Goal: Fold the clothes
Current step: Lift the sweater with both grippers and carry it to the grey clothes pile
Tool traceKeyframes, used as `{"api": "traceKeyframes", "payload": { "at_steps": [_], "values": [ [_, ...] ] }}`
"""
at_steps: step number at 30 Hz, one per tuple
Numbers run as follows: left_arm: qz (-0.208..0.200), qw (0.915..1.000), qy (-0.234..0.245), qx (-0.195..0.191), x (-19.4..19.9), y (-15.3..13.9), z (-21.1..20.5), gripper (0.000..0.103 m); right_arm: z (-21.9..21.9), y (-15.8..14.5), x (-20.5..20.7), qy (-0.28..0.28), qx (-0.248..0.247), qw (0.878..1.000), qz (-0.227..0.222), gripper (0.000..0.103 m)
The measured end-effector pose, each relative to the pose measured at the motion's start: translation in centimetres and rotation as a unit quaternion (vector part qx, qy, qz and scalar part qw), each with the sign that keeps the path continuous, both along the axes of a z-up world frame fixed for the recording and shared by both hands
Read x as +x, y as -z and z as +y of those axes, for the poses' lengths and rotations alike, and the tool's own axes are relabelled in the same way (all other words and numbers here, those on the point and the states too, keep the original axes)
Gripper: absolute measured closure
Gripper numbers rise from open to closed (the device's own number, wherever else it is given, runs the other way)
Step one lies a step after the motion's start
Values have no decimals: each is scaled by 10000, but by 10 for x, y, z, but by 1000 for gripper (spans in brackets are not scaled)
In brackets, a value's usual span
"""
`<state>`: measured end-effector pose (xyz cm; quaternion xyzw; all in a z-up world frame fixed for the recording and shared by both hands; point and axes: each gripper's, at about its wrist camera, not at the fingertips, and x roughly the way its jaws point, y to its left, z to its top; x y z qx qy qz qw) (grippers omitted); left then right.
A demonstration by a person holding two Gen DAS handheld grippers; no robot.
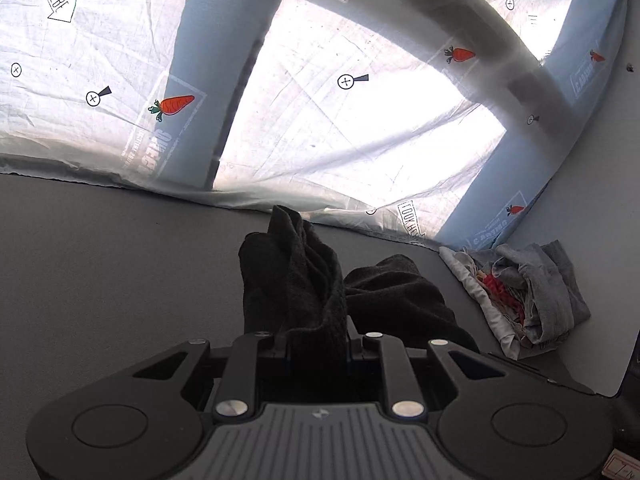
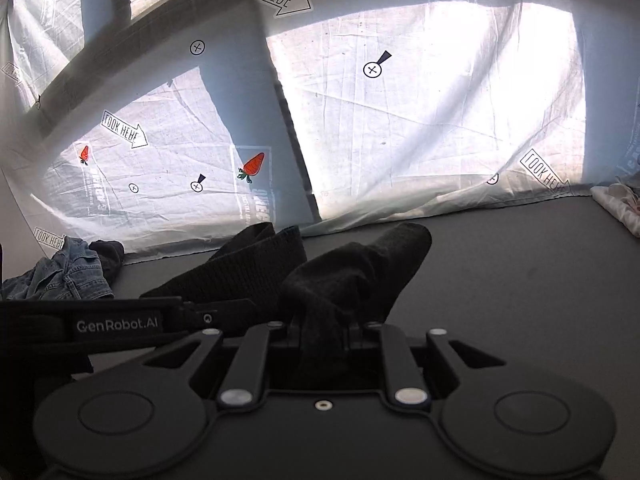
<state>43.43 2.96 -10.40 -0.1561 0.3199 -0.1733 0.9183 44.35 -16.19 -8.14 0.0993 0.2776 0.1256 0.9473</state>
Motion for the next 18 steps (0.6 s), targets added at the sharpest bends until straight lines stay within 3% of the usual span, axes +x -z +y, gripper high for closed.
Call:
{"api": "traceKeyframes", "payload": {
  "at_steps": [8, 15, 18],
  "values": [
    [212, 9971, 677, -261, -54, -4, -31, 81, -44, -10, -79, 880, 654, 9937, 231, 87],
    [324, 9889, 1441, -132, -77, 4, -118, 81, -127, 8, -142, 1851, 896, 9781, 308, 87],
    [335, 9889, 1447, -74, -82, 4, -169, 81, -174, 19, -146, 1801, 973, 9784, 281, 87]
  ]
}}
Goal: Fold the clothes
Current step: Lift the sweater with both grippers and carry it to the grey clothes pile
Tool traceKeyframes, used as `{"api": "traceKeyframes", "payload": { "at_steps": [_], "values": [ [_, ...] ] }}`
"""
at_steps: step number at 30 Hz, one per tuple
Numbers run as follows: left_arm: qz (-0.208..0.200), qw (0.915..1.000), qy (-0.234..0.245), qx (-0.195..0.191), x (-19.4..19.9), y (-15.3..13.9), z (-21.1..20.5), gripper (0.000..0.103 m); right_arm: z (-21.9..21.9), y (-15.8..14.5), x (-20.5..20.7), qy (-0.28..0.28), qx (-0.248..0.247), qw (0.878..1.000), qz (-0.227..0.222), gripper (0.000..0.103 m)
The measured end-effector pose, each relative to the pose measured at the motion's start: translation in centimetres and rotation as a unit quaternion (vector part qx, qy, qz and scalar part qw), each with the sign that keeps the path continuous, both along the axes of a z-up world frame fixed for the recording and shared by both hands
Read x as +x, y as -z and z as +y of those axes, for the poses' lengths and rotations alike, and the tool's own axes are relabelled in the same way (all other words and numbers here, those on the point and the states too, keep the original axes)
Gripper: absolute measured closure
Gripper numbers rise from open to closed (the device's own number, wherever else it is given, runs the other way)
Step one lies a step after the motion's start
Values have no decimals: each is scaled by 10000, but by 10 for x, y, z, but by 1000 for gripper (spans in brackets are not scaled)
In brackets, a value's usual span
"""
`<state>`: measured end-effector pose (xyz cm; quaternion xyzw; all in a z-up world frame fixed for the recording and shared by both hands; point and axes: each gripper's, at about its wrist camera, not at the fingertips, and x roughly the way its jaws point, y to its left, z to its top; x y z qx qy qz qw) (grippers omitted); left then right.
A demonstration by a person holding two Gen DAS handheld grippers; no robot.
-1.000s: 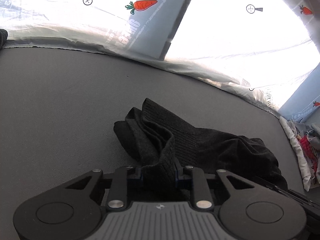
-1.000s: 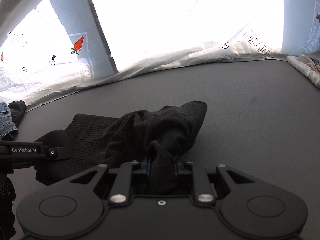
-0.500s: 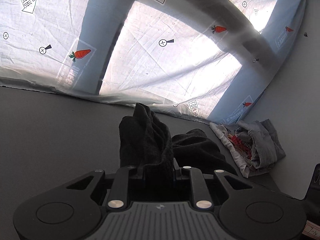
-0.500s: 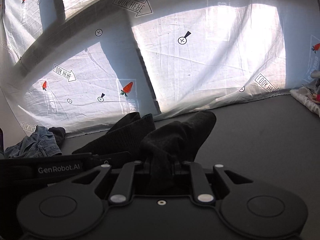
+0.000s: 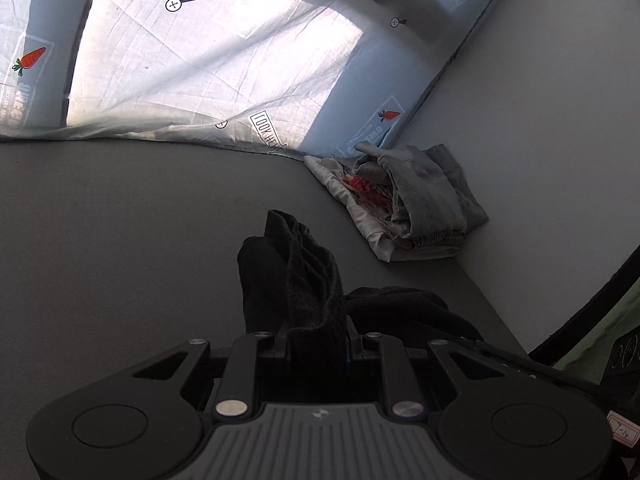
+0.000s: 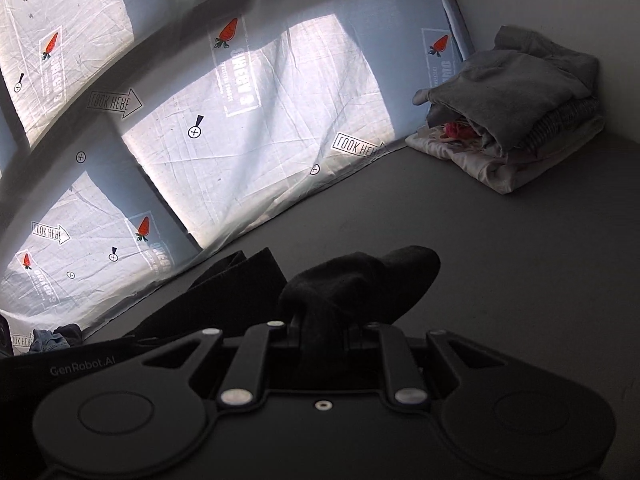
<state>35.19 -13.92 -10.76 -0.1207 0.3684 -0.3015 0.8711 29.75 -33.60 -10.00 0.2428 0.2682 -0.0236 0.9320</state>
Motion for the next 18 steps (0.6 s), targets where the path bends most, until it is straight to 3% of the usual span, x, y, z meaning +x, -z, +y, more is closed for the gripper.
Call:
{"api": "traceKeyframes", "payload": {
  "at_steps": [4, 6, 8, 11, 18],
  "values": [
    [-41, 9991, -400, -92, -15, -7, -65, 81, -74, 2, 7, -333, 128, 9993, -68, 87],
    [-100, 9980, -548, -299, -20, -9, -97, 81, -109, -9, 7, -576, -87, 9982, -169, 87],
    [-181, 9965, -722, -385, -23, -13, -127, 81, -134, -21, 7, -868, -659, 9932, -399, 87],
    [-277, 9940, -946, -483, -27, -30, -168, 81, -176, -39, 5, -932, -778, 9910, -567, 87],
    [-777, 9928, -755, -519, -1, -74, -240, 81, -259, -62, 13, -968, -323, 9881, -1149, 87]
  ]
}}
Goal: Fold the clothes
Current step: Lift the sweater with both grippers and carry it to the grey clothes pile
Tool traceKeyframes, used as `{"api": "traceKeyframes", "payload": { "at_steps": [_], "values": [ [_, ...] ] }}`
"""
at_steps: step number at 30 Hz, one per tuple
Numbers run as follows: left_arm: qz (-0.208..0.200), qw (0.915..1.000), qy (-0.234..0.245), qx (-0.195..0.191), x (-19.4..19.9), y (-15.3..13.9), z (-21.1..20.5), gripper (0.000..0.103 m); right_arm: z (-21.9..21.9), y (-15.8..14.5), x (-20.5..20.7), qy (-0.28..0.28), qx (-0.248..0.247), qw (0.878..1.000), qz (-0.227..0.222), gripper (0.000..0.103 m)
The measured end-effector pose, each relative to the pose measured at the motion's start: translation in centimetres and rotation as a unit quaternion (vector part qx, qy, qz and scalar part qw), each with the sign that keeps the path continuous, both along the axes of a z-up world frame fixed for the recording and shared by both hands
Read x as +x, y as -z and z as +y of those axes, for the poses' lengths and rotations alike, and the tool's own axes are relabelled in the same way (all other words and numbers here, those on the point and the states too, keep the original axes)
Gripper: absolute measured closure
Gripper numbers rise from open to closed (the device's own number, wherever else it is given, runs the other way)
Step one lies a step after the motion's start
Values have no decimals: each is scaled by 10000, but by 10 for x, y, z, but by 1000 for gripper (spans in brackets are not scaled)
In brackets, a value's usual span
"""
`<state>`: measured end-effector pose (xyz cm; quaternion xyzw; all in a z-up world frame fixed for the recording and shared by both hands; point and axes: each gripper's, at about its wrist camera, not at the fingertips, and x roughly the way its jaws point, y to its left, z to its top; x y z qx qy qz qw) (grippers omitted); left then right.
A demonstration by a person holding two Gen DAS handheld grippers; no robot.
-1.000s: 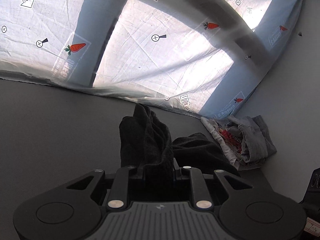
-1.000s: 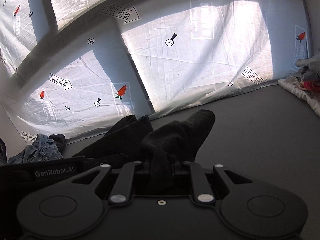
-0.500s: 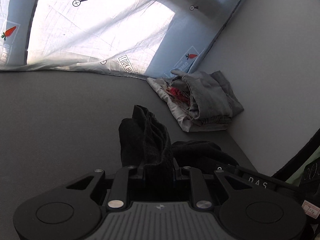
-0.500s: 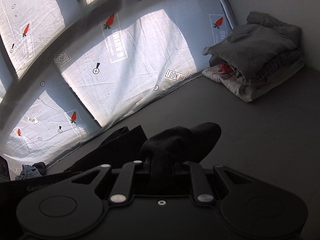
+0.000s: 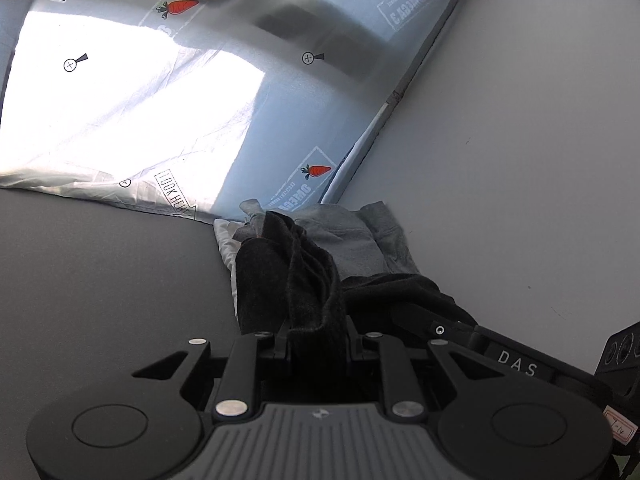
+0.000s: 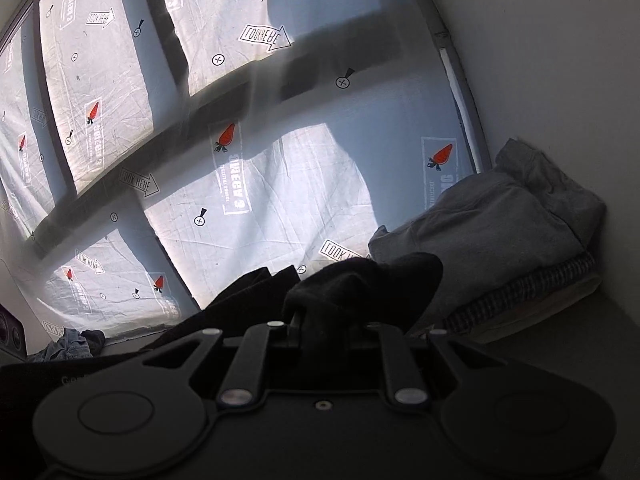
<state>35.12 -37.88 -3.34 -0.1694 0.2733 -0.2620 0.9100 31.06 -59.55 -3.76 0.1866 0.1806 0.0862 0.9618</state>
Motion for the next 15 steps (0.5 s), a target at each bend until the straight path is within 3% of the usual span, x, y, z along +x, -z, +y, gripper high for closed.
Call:
{"api": "traceKeyframes", "payload": {
  "at_steps": [6, 15],
  "values": [
    [-301, 9995, 45, -70, 52, -28, -58, 81, -61, -18, 32, 204, 177, 9990, -343, 87],
    [-781, 9965, 79, -271, 140, -60, -127, 81, -126, -73, 118, 108, -446, 9946, -926, 87]
  ]
}}
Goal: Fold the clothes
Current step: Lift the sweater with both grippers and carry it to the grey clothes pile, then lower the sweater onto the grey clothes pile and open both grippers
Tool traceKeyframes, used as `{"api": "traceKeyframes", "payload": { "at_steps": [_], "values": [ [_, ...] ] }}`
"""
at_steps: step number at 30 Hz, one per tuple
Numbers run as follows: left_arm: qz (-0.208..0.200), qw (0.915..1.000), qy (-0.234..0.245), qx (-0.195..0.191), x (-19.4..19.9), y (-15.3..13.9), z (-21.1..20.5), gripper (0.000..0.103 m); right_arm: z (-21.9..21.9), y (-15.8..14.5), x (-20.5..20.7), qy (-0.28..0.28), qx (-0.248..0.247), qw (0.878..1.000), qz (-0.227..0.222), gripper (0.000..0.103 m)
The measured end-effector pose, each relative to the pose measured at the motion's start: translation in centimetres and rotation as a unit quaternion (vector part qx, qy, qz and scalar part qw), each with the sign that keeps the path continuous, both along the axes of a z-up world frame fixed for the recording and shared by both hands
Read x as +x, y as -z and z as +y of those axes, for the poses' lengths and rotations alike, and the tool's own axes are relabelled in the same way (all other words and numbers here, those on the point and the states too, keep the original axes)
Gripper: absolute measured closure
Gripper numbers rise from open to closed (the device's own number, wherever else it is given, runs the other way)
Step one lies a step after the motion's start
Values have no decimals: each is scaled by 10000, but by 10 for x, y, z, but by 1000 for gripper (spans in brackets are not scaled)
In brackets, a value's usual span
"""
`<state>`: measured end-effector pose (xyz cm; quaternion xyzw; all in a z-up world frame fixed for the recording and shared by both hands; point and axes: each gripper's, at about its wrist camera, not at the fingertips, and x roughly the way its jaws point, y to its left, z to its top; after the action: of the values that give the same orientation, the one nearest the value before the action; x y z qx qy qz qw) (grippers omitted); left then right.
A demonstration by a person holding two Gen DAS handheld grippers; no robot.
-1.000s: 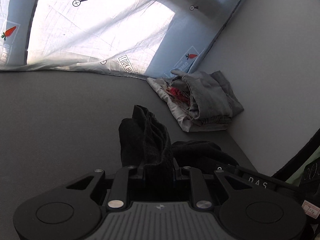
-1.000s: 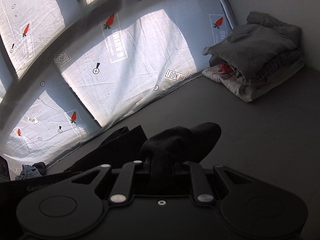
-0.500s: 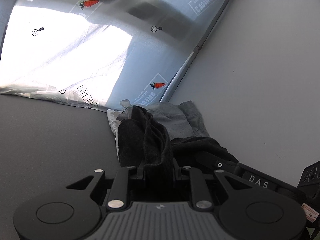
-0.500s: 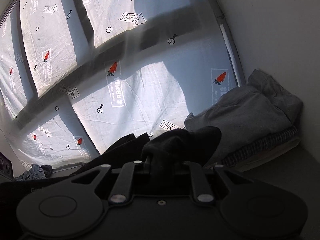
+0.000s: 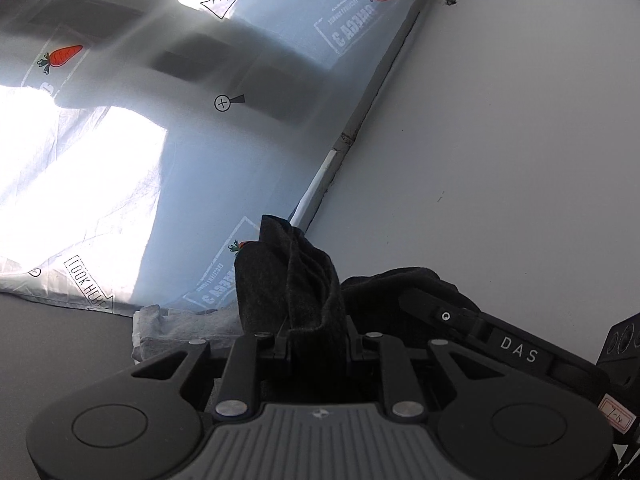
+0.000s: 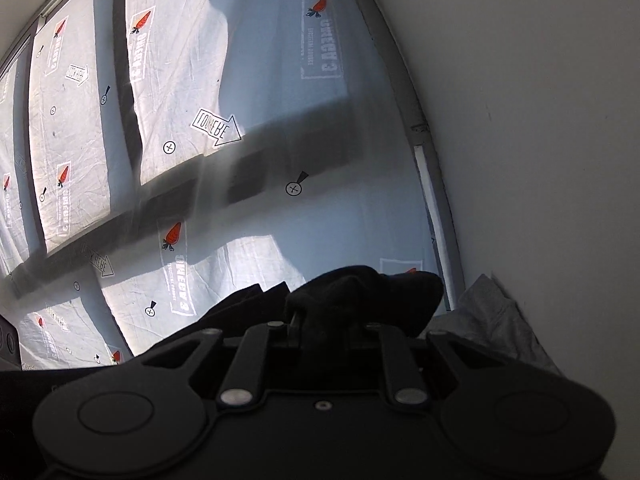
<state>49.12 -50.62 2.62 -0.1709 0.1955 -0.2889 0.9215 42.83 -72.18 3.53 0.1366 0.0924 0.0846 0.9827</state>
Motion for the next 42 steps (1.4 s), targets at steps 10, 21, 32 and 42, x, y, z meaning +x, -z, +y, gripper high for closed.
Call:
{"api": "traceKeyframes", "payload": {
  "at_steps": [10, 21, 32, 42],
  "values": [
    [266, 9974, -493, 445, 96, 61, -27, 79, -49, 23, 114, 164, -1108, 9933, 288, 87],
    [1199, 9857, -893, 780, 111, 133, 2, 52, -34, 94, 103, 1363, -2335, 9622, 312, 34],
    [1054, 9823, -1211, 963, 102, 121, 28, 20, -35, 138, 154, 867, -1045, 9761, 1698, 26],
    [-240, 9810, -1407, 1315, 11, 56, 75, 11, 14, 86, 91, 1048, -1180, 9802, 1193, 1]
  ]
}}
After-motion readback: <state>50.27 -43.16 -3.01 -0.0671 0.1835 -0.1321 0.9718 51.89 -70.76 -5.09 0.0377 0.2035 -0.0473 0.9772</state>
